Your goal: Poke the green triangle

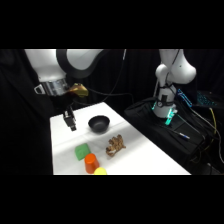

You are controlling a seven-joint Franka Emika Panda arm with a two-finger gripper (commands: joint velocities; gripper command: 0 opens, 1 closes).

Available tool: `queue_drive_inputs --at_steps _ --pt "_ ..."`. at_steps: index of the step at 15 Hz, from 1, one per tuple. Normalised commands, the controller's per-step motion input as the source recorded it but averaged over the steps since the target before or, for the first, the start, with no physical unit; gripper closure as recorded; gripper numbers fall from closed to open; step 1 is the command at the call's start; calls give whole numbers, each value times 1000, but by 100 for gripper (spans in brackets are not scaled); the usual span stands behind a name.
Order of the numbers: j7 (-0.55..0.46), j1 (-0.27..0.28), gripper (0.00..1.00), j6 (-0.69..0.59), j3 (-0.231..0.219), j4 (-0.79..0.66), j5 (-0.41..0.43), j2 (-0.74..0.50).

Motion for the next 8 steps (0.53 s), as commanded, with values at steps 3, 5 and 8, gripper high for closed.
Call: queue_drive_inputs --at_steps 3,5,8 --pt "161 80 0 -248 -95 -134 -70 -394" --pt "173 77 0 -246 -97 -40 -91 -292" --pt "185 84 0 -231 -99 32 -126 -186"
